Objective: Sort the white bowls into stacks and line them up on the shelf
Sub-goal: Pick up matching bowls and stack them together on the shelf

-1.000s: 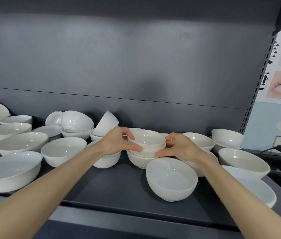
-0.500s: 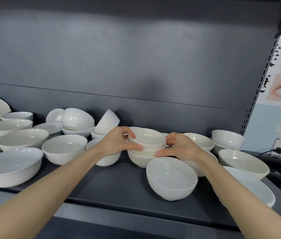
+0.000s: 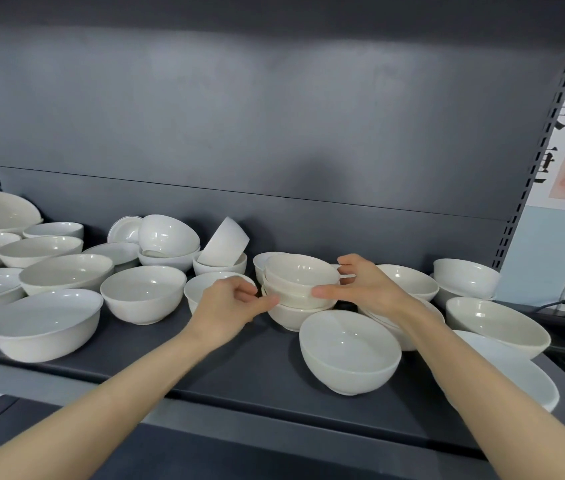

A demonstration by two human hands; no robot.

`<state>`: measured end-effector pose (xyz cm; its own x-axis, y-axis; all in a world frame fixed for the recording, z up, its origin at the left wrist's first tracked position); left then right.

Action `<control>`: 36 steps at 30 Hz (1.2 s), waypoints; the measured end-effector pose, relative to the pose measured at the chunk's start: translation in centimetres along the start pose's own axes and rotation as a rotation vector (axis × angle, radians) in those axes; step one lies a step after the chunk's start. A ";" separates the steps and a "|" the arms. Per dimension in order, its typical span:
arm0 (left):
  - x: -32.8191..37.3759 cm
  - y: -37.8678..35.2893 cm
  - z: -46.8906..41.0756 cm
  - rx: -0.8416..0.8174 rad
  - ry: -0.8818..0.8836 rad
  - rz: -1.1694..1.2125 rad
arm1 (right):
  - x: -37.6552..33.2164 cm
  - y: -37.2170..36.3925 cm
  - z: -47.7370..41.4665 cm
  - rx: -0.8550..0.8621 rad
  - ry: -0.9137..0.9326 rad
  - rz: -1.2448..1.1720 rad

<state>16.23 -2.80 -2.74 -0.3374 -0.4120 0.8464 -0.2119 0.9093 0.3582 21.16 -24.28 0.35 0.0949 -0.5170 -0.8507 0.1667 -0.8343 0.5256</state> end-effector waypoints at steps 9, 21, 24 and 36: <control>-2.5 -3.6 0.9 -0.238 0.162 -0.010 | 0.4 -0.6 -0.9 -0.002 -0.025 0.097; -3.2 -6.3 0.3 -0.240 0.207 0.505 | 0.7 -1.1 -1.1 -0.087 -0.081 -0.021; -3.2 -6.2 0.3 -0.212 0.206 0.531 | 0.7 -0.9 -1.1 -0.055 -0.078 -0.046; -1.7 -5.0 0.5 -0.092 0.153 0.507 | -1.3 -0.2 -0.1 -0.044 -0.017 -0.089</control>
<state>17.42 -6.67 -6.11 -0.2380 0.0869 0.9674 0.0263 0.9962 -0.0830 21.10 -23.38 1.33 0.0611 -0.4449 -0.8935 0.2169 -0.8679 0.4469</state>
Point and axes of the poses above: each hand's wrist, its own z-axis away from the middle knuckle, its own y-axis out of the back of the hand, x = y × z, the point moved 8 cm from there along -z, towards the middle knuckle, and after that the axes turned 10 degrees about -y, right-handed, at the moved point
